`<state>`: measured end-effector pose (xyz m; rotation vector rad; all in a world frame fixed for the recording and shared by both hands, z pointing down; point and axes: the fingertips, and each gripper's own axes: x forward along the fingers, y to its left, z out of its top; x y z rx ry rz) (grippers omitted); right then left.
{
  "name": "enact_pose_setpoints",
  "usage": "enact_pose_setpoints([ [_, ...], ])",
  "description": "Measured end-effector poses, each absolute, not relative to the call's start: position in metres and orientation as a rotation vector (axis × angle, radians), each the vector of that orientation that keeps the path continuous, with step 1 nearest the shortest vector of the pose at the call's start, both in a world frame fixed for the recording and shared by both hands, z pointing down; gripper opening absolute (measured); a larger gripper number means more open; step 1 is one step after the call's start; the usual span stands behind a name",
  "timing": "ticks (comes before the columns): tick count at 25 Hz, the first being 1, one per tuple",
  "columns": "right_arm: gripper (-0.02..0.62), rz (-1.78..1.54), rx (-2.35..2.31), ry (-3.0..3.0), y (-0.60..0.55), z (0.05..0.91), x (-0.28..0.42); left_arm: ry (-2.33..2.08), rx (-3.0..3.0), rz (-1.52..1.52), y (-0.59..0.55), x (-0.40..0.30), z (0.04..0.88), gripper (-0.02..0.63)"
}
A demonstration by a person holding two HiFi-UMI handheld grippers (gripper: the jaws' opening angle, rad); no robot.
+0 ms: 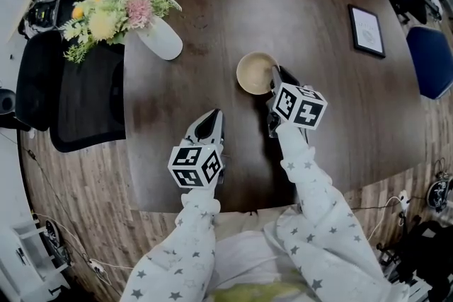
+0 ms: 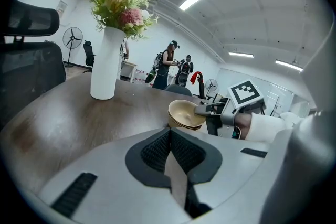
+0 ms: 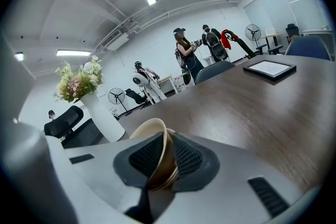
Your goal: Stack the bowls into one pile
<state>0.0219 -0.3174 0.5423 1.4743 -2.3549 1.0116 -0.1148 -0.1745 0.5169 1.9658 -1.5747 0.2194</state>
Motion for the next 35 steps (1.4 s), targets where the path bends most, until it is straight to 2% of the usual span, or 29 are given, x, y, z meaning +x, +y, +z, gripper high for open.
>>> enact_pose_setpoints([
  [5,0.048,0.922,1.455,-2.345,-0.315,0.542,0.020,-1.574,1.977,0.213,-0.175,-0.113,0.513,0.026],
  [12,0.146,0.831,1.474,-2.363,-0.312,0.536,0.021,-1.579,1.988,0.205,-0.174,-0.112,0.508,0.025],
  [18,0.150,0.833,1.457,-2.383,-0.306,0.532,0.024,-1.583,2.007,0.196,-0.174,-0.110,0.502,0.025],
  [20,0.137,0.813,1.444,-2.394,-0.301,0.529,0.026,-1.586,2.018,0.193,-0.173,-0.110,0.498,0.025],
  [24,0.049,0.716,1.411,-2.418,-0.289,0.523,0.033,-1.592,2.039,0.190,-0.170,-0.109,0.494,0.025],
  [35,0.025,0.676,1.276,-2.607,-0.241,0.494,0.048,-1.630,2.136,0.195,-0.155,-0.110,0.466,0.025],
])
